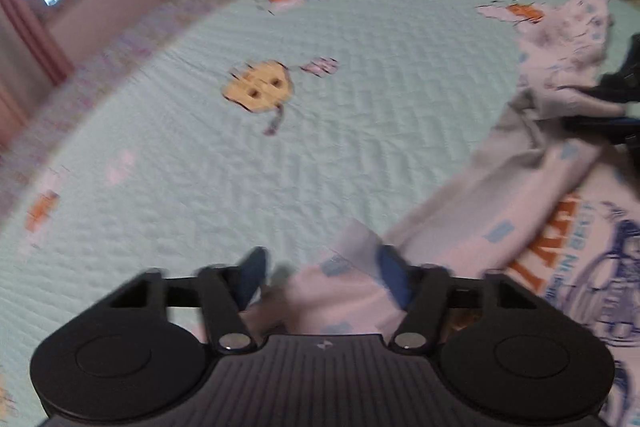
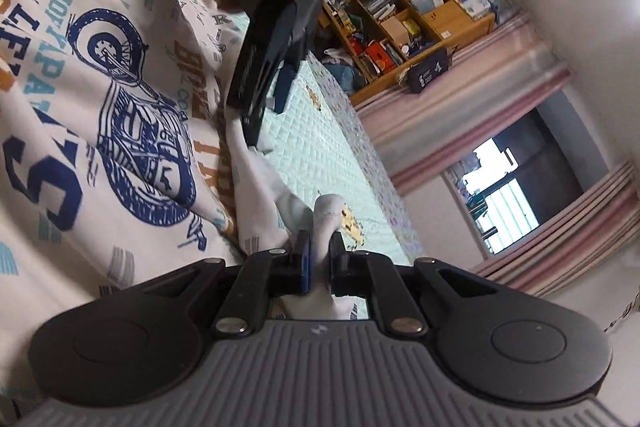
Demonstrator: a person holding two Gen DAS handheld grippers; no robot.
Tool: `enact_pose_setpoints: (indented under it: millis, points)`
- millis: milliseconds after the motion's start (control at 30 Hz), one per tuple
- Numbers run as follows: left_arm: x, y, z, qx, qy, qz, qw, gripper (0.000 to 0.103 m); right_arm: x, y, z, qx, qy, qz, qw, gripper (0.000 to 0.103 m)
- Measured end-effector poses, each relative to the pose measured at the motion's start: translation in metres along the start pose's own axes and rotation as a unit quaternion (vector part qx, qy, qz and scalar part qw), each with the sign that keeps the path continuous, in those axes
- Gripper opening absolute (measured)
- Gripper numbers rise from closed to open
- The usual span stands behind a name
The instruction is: Fold clothes
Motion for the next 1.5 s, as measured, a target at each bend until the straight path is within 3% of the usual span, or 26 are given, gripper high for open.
enact_pose_setpoints:
  millis: [33, 100, 200, 233, 333, 433, 500, 567, 600, 633, 700, 733, 767, 833, 900, 1000, 1100, 1167, 1233, 1300, 1367, 1467, 1500]
  points:
    - [0.001, -0.001, 0.000, -0.002, -0.009, 0.003, 1.0000, 0.038, 0.000, -0.001, 0.000, -0.002, 0.003, -0.004, 1.000, 0.011]
    - [0.002, -0.002, 0.001, -0.007, -0.026, 0.008, 0.9996, 0.031, -0.004, -0.005, 0.005, -0.003, 0.006, -0.016, 1.000, 0.011]
    - [0.011, -0.004, 0.005, 0.003, 0.000, -0.003, 1.0000, 0.015, 0.007, -0.006, -0.002, -0.011, 0.010, -0.067, 0.998, 0.011]
    - [0.011, -0.001, 0.007, 0.014, 0.032, -0.011, 0.9993, 0.009, 0.011, -0.007, -0.004, -0.014, 0.012, -0.087, 0.996, 0.011]
    - [0.004, 0.018, 0.020, 0.064, 0.132, -0.007, 0.9891, 0.009, 0.032, -0.007, -0.023, -0.028, 0.019, -0.155, 0.987, 0.011]
    - [-0.020, 0.053, 0.035, 0.121, 0.213, 0.044, 0.9685, 0.009, 0.069, -0.007, -0.062, -0.049, -0.001, -0.225, 0.973, 0.011]
    - [-0.036, 0.071, 0.035, 0.140, 0.246, 0.085, 0.9554, 0.009, 0.090, -0.012, -0.098, -0.079, -0.010, -0.269, 0.960, 0.011]
    - [-0.045, 0.079, 0.022, 0.131, 0.291, 0.087, 0.9438, 0.014, 0.102, -0.028, -0.141, -0.136, -0.005, -0.314, 0.940, 0.018]
    - [-0.049, 0.078, 0.012, 0.105, 0.298, 0.085, 0.9450, 0.019, 0.107, -0.036, -0.159, -0.164, 0.003, -0.339, 0.926, 0.018]
    - [-0.053, 0.073, 0.006, 0.081, 0.300, 0.093, 0.9458, 0.026, 0.111, -0.046, -0.167, -0.183, 0.015, -0.373, 0.910, 0.018]
    - [-0.061, 0.056, 0.011, 0.070, 0.302, 0.112, 0.9443, 0.026, 0.121, -0.060, -0.161, -0.184, 0.024, -0.445, 0.876, 0.020]
    - [-0.065, 0.046, 0.020, 0.071, 0.303, 0.120, 0.9427, 0.027, 0.125, -0.065, -0.149, -0.178, 0.020, -0.467, 0.866, 0.022]
    - [-0.069, 0.034, 0.031, 0.068, 0.303, 0.132, 0.9414, 0.035, 0.126, -0.071, -0.133, -0.178, 0.019, -0.480, 0.859, 0.025]
    - [-0.077, 0.008, 0.057, 0.067, 0.299, 0.164, 0.9375, 0.037, 0.126, -0.082, -0.099, -0.176, 0.021, -0.505, 0.844, 0.025]
    - [-0.079, -0.025, 0.093, 0.067, 0.278, 0.206, 0.9359, 0.037, 0.117, -0.086, -0.055, -0.164, 0.045, -0.533, 0.829, 0.025]
    - [-0.055, -0.072, 0.132, 0.058, 0.229, 0.242, 0.9409, 0.037, 0.092, -0.083, 0.011, -0.148, 0.096, -0.574, 0.799, 0.025]
    - [-0.013, -0.118, 0.151, 0.029, 0.216, 0.236, 0.9470, 0.043, 0.064, -0.068, 0.067, -0.154, 0.126, -0.588, 0.784, 0.025]
    - [0.018, -0.145, 0.156, 0.006, 0.223, 0.226, 0.9484, 0.053, 0.043, -0.052, 0.094, -0.163, 0.141, -0.599, 0.771, 0.026]
    - [0.040, -0.168, 0.160, -0.014, 0.219, 0.232, 0.9476, 0.058, 0.025, -0.038, 0.118, -0.167, 0.144, -0.611, 0.760, 0.031]
    - [0.054, -0.183, 0.169, -0.021, 0.217, 0.244, 0.9451, 0.060, 0.008, -0.024, 0.135, -0.169, 0.146, -0.624, 0.748, 0.043]
    - [0.062, -0.190, 0.183, -0.016, 0.215, 0.260, 0.9410, 0.061, -0.011, -0.014, 0.142, -0.181, 0.152, -0.632, 0.738, 0.044]
    - [0.074, -0.201, 0.204, -0.009, 0.213, 0.286, 0.9344, 0.062, -0.039, 0.003, 0.141, -0.200, 0.169, -0.619, 0.740, 0.043]
    - [0.078, -0.204, 0.211, -0.006, 0.212, 0.294, 0.9320, 0.062, -0.049, 0.010, 0.139, -0.204, 0.176, -0.612, 0.743, 0.036]
Point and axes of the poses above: each gripper's, at about its wrist camera, not at the fingertips, and z roughly against the way its jaws point, x to its right, y to its top, the point moved 7 cm from there along -z, roughly the way its jaws point, and after that the axes turned 6 degrees about z, right-handed, at the moved point
